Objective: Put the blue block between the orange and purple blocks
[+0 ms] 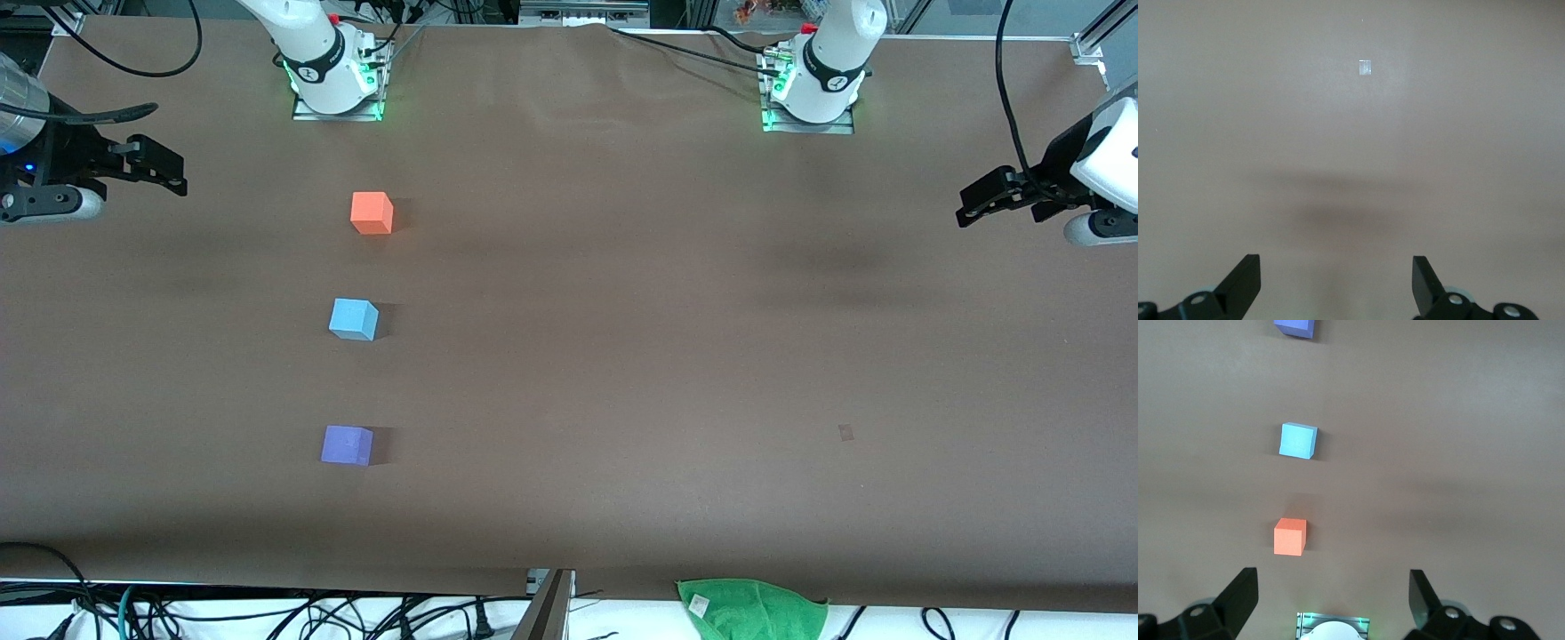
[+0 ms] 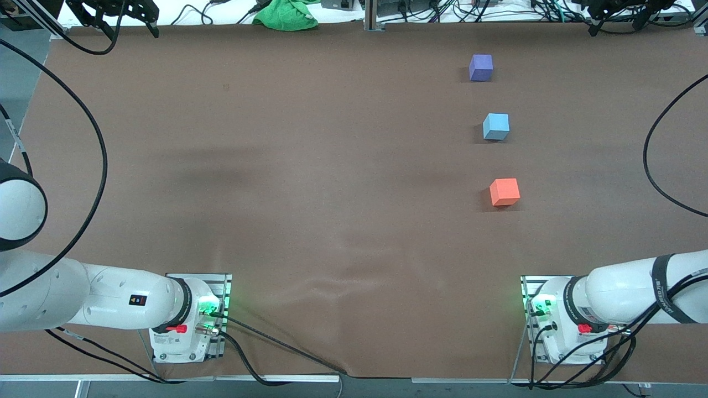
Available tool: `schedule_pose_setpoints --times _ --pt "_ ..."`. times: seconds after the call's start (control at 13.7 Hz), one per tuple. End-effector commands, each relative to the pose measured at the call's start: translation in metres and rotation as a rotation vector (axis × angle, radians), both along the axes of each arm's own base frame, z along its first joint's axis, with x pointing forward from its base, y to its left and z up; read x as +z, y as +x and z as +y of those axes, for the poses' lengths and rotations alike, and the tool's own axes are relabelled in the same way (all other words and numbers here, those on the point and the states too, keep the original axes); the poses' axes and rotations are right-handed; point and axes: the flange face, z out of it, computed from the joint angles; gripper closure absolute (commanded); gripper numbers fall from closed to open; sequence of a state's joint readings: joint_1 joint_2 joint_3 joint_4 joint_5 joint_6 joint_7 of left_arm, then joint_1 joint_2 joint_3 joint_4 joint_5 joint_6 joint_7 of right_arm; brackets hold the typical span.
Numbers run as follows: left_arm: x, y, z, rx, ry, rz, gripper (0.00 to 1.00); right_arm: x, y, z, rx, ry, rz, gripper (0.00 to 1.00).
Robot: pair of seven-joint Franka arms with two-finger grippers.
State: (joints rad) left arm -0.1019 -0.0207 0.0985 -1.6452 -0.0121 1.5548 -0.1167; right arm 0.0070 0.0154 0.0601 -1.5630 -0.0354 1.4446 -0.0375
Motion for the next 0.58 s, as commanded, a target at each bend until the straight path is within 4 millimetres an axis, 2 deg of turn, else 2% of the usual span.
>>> schedule_pose_setpoints --times 0.0,0.51 --pt "0.0055 0.0010 0.0019 0.007 -0.019 0.005 0.00 0.0043 0.0016 -0.0033 -0.019 -0.015 0.001 0.00" --pt "0.0055 0.0003 0.0062 0.016 -0.026 0.007 0.00 0.0043 0.0016 -0.0041 -0.021 -0.015 0.001 0.00"
